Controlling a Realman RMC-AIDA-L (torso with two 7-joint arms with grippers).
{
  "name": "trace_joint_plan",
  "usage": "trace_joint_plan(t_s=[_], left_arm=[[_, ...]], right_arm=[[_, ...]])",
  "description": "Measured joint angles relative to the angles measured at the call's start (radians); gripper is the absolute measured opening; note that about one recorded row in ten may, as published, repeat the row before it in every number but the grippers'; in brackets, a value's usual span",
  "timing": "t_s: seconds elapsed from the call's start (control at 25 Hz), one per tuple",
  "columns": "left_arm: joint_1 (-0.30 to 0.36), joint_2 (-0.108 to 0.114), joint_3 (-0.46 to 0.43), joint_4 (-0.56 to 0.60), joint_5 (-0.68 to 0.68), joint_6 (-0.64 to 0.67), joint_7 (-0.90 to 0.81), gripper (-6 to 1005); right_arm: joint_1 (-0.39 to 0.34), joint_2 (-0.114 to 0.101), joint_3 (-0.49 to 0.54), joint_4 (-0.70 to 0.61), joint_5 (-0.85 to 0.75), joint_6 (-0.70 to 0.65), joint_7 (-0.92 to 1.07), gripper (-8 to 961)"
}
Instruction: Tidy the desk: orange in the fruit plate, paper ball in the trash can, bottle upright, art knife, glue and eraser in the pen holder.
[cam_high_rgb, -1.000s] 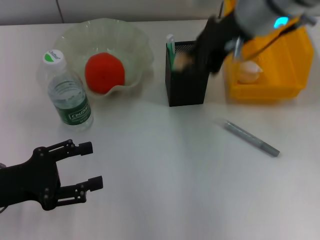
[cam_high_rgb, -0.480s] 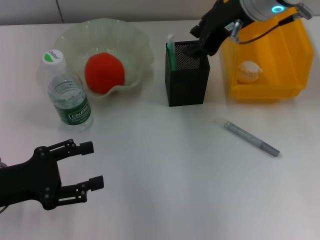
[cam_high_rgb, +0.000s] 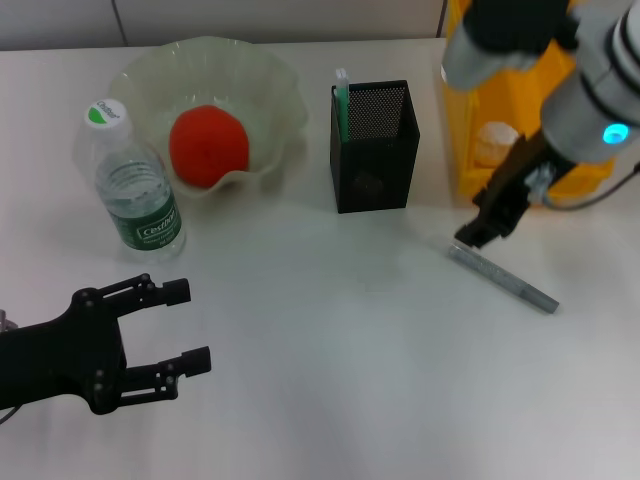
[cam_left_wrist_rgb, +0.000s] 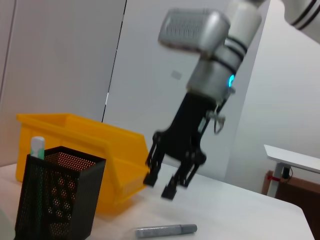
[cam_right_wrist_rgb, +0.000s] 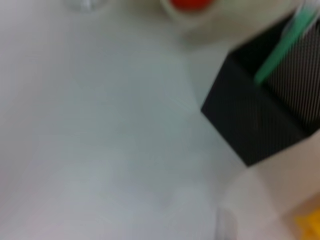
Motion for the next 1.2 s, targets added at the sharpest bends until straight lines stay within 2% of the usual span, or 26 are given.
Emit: trace_joint_plan(t_s=[0.24, 0.44, 0.64, 0.72, 0.92, 1.0, 1.04, 1.08, 1.16, 1.2], left_arm=[[-0.009, -0.003, 0.002, -0.002, 0.0, -0.006, -0.001, 819], [-0.009, -0.002, 0.0, -0.005, 0.0, -0.007, -0.001, 819], [-0.007, -0.002, 0.0, -0.007, 0.0, -0.007, 0.0, 819], [-0.005, -0.002, 0.0, -0.007, 0.0, -0.007, 0.001, 819], [-0.003, -0.001, -0.002, -0.007, 0.0, -0.007, 0.0, 819], [-0.002, -0.001, -0.002, -0.007, 0.0, -0.007, 0.0, 819], [-0.001, -0.001, -0.002, -0.007, 0.0, -0.007, 0.001, 819], [-0.001, -0.001, -0.002, -0.007, 0.0, -0.007, 0.001, 819], [0.0, -0.001, -0.002, -0.007, 0.0, -0.007, 0.003, 819], [0.0, -0.001, -0.002, -0.007, 0.0, -0.007, 0.004, 819]], right_arm=[[-0.004, 0.0, -0.057, 0.213, -0.002, 0.168, -0.001, 481], [0.0, 0.001, -0.091, 0.27, -0.001, 0.218, -0.001, 420], [0.004, 0.002, -0.114, 0.306, 0.0, 0.251, -0.001, 273], [0.004, 0.003, -0.115, 0.303, 0.001, 0.251, -0.001, 248], [-0.031, 0.002, -0.1, 0.19, 0.04, 0.204, -0.001, 186], [-0.065, -0.001, -0.056, 0.084, 0.086, 0.163, -0.006, 161], [-0.101, -0.002, 0.049, -0.009, 0.183, 0.125, -0.035, 149], [-0.101, -0.002, 0.049, -0.009, 0.183, 0.125, -0.035, 149], [-0.133, -0.002, 0.193, -0.051, 0.352, 0.112, -0.086, 148], [-0.152, -0.003, 0.285, -0.045, 0.485, 0.121, -0.125, 148]])
